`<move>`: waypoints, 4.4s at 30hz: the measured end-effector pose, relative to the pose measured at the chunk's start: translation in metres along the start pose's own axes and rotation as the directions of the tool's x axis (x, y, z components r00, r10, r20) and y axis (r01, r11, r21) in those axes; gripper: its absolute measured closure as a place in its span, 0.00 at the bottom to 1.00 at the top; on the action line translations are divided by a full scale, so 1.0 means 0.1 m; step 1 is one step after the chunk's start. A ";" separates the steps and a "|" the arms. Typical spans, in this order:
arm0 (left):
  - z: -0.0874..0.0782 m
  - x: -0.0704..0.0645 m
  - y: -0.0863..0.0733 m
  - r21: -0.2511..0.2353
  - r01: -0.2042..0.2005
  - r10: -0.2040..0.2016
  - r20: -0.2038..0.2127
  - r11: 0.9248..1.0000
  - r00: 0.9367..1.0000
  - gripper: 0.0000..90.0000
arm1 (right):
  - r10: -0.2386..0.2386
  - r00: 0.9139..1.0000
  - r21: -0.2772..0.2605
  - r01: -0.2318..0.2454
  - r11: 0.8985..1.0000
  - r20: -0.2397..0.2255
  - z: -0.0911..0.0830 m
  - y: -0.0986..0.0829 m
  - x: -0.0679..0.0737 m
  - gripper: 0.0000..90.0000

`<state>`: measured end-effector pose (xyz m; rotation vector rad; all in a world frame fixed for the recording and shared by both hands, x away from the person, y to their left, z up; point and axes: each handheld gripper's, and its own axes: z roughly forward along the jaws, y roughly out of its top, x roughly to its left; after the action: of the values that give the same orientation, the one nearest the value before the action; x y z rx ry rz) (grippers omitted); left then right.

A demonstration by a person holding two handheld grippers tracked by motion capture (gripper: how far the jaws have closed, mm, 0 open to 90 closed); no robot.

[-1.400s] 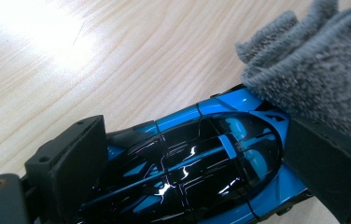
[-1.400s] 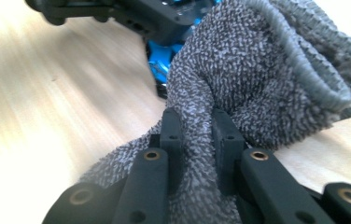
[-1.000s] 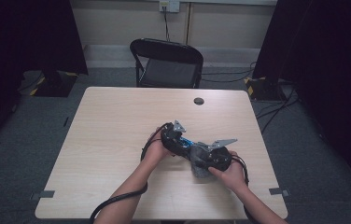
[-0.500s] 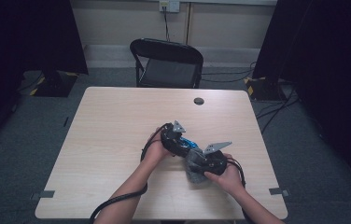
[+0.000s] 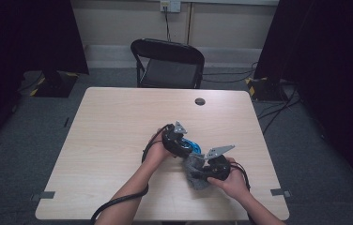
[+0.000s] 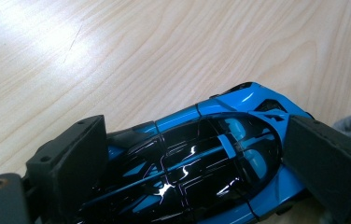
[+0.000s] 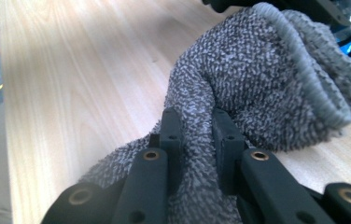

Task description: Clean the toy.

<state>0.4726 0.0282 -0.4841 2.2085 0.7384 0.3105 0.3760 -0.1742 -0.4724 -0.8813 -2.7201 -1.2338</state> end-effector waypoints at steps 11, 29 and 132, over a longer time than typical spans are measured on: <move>0.00 -0.01 0.00 0.000 -0.002 0.002 0.002 1.000 1.000 0.08 | 0.030 1.000 -0.030 -0.030 0.999 0.004 -0.27 -0.08 -0.07 0.86; 0.00 -0.01 0.00 0.005 -0.021 0.021 0.014 1.000 1.000 0.08 | 0.093 0.983 -0.142 -0.070 0.987 0.159 -0.67 0.12 -0.76 0.86; -0.08 0.01 -0.04 -0.023 0.049 -0.048 0.041 0.999 0.998 0.14 | 0.070 0.940 -0.090 -0.042 0.995 0.335 0.23 0.68 -1.01 0.45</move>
<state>0.4682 0.0357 -0.4822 2.1647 0.7608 0.2487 0.4993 -0.1715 -0.4666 -1.2822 -2.8873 -1.2984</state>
